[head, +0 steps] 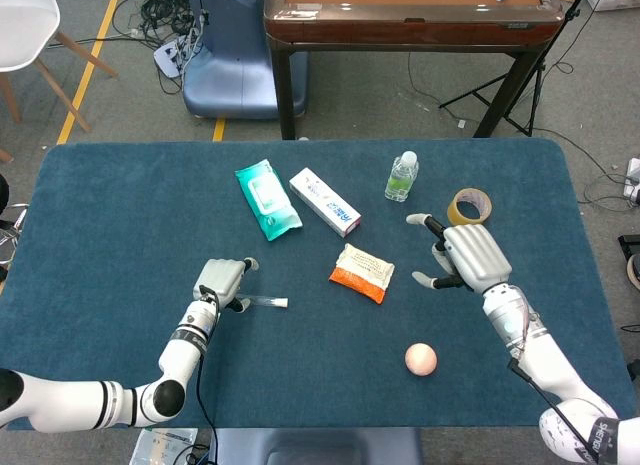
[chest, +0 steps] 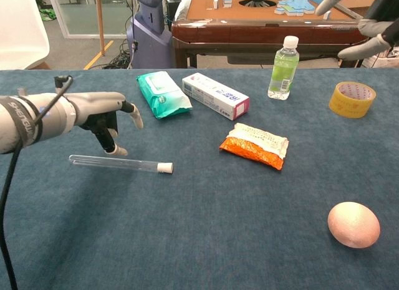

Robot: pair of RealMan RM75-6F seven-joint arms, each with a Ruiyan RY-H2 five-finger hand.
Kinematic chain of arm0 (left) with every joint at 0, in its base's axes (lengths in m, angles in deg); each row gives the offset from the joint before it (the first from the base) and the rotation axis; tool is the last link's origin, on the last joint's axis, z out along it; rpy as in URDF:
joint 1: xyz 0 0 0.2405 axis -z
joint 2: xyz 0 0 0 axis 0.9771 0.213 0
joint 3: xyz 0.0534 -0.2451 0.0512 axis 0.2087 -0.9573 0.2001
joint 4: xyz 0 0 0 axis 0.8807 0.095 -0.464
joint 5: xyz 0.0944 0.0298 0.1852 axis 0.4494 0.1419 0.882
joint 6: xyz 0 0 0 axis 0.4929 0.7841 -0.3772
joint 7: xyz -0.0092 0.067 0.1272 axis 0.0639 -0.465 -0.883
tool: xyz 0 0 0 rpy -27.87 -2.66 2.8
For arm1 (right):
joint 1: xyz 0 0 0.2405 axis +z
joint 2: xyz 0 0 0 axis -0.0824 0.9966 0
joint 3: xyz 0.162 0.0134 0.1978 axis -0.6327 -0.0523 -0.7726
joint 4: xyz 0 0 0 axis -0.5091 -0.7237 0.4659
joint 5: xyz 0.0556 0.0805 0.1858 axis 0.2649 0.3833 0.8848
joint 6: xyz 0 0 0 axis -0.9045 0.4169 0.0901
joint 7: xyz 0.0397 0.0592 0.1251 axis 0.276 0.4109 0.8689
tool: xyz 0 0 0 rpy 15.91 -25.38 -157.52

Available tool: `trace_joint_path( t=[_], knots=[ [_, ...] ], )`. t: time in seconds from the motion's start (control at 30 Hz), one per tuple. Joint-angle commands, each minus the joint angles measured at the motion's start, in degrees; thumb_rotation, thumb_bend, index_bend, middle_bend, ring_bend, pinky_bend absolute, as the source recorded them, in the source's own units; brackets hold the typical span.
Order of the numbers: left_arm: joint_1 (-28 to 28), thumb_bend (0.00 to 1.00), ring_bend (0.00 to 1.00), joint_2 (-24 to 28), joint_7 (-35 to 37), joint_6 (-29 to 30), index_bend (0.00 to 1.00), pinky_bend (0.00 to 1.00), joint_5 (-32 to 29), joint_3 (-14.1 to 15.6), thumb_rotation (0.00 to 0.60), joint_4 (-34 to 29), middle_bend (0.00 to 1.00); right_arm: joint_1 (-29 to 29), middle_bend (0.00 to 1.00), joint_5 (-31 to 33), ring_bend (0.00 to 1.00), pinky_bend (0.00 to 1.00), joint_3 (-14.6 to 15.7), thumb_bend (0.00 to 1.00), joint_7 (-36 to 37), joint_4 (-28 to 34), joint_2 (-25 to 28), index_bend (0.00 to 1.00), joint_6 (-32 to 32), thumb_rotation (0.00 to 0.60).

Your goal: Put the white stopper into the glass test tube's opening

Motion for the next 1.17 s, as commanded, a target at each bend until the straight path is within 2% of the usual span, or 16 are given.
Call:
trace_joint_path(
  t=[0.03, 0.13, 0.23, 0.3, 0.37, 0.5, 0.63, 0.87, 1.17],
  knots=[
    [-2.8, 0.27, 0.99, 5.7, 3.1, 2.3, 0.25, 1.00, 4.7, -0.5, 0.600, -5.5, 0.96, -1.6, 0.85, 0.8, 0.92, 1.00, 1.3, 0.19, -1.0, -0.5, 2.1, 0.21, -0.2, 0.600],
    [-5.8, 0.27, 0.91, 10.2, 5.8, 4.5, 0.26, 1.00, 9.3, 0.4, 0.600, -8.8, 0.88, -3.4, 0.76, 1.4, 0.82, 0.98, 2.8, 0.19, -1.7, -1.4, 3.8, 0.21, -0.9, 0.600],
    [-9.1, 0.27, 0.79, 13.7, 8.8, 7.1, 0.29, 0.99, 13.9, 1.4, 0.600, -10.4, 0.77, -5.6, 0.63, 1.6, 0.70, 0.87, 4.0, 0.19, -1.9, -2.8, 4.3, 0.21, -2.4, 0.600],
    [-11.5, 0.27, 0.70, 15.4, 10.9, 9.2, 0.30, 0.93, 17.4, 2.4, 0.600, -10.7, 0.68, -7.1, 0.55, 1.0, 0.61, 0.81, 4.9, 0.19, -1.8, -3.9, 4.3, 0.21, -3.5, 0.600],
    [-14.0, 0.27, 0.62, 16.7, 12.5, 11.8, 0.30, 0.85, 21.1, 3.5, 0.600, -10.7, 0.62, -8.8, 0.52, 0.1, 0.57, 0.78, 5.6, 0.19, -1.4, -5.2, 4.1, 0.21, -5.3, 0.600],
    [-18.3, 0.27, 0.49, 18.2, 14.6, 16.9, 0.30, 0.70, 27.2, 5.5, 0.600, -10.3, 0.50, -12.0, 0.51, -2.3, 0.56, 0.78, 6.5, 0.20, 0.5, -7.7, 3.5, 0.21, -8.8, 0.600],
    [-23.3, 0.27, 0.43, 19.5, 16.5, 22.3, 0.30, 0.60, 33.4, 8.0, 0.600, -9.9, 0.45, -15.7, 0.51, -6.1, 0.56, 0.78, 7.5, 0.20, 2.8, -10.9, 2.6, 0.21, -13.4, 0.600],
    [-31.2, 0.27, 0.42, 19.9, 19.1, 30.1, 0.30, 0.59, 41.9, 11.3, 0.600, -9.0, 0.44, -20.5, 0.51, -10.8, 0.56, 0.78, 8.7, 0.20, 5.3, -14.2, 0.9, 0.21, -18.9, 0.600],
    [-38.1, 0.27, 0.42, 19.1, 19.4, 33.9, 0.31, 0.57, 45.9, 13.6, 0.600, -8.8, 0.44, -23.4, 0.51, -14.3, 0.56, 0.78, 9.0, 0.20, 5.6, -14.7, 0.2, 0.21, -21.7, 0.600]
  ],
)
